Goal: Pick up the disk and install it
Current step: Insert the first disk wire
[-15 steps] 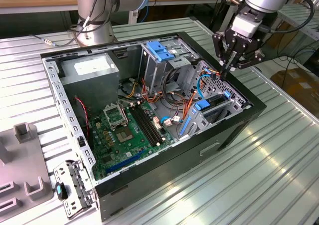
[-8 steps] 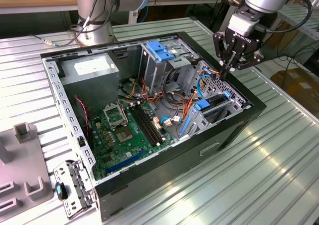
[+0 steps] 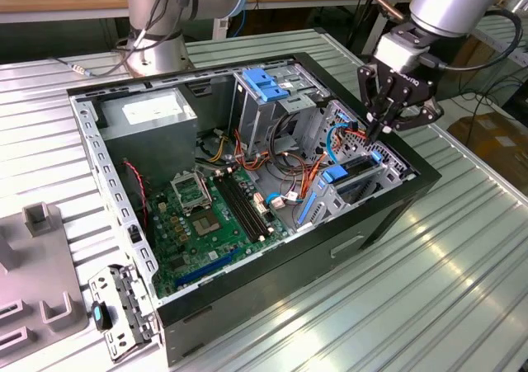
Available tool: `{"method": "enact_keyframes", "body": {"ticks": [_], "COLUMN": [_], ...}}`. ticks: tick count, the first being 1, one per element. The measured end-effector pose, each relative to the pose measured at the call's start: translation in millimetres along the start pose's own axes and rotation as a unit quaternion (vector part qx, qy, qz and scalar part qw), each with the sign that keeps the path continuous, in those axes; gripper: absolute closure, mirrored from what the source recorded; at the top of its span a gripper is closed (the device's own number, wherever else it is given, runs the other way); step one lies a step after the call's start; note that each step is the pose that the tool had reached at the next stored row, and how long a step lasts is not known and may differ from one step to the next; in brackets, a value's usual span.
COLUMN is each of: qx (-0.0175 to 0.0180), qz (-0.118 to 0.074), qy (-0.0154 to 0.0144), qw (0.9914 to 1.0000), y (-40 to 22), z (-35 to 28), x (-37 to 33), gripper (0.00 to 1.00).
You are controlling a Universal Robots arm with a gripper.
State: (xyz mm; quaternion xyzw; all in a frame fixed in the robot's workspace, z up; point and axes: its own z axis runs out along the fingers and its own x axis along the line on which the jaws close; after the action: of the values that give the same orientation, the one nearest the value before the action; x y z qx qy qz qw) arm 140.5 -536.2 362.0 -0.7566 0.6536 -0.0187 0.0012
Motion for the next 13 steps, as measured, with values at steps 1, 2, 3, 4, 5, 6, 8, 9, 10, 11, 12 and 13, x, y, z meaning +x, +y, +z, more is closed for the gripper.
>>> {"method": "enact_keyframes", "body": {"ticks": [1, 2, 3, 4, 5, 6, 8, 9, 10, 11, 12, 13], "qx": [-0.0001, -0.0002, -0.0002, -0.0002, -0.0002, -0.0002, -0.0002, -0.0002, -0.0002, -0.0002, -0.0002, -0.0002], "qz": [0.004, 0.005, 0.005, 0.005, 0.005, 0.005, 0.005, 0.005, 0.005, 0.005, 0.005, 0.005], "qy": [0.0001, 0.0, 0.0, 0.0, 0.0, 0.0001, 0.0, 0.0, 0.0001, 0.0002, 0.0001, 0.0001], "qw": [0.99999, 0.99999, 0.99999, 0.99999, 0.99999, 0.99999, 0.99999, 0.99999, 0.99999, 0.99999, 0.99999, 0.99999], "y": [0.3, 1.9, 3.8, 6.7, 9.0, 10.6, 13.0, 13.5, 13.7, 13.7, 13.7, 13.7], "z": [0.3, 0.8, 1.1, 1.3, 1.4, 1.6, 1.9, 2.1, 2.0, 1.9, 2.0, 2.0], "x": [0.0, -0.1, -0.2, -0.5, -0.9, -1.1, -1.3, -1.3, -1.3, -1.4, -1.4, -1.4], "gripper": [0.83, 0.83, 0.83, 0.83, 0.83, 0.83, 0.83, 0.83, 0.83, 0.83, 0.83, 0.83]}}
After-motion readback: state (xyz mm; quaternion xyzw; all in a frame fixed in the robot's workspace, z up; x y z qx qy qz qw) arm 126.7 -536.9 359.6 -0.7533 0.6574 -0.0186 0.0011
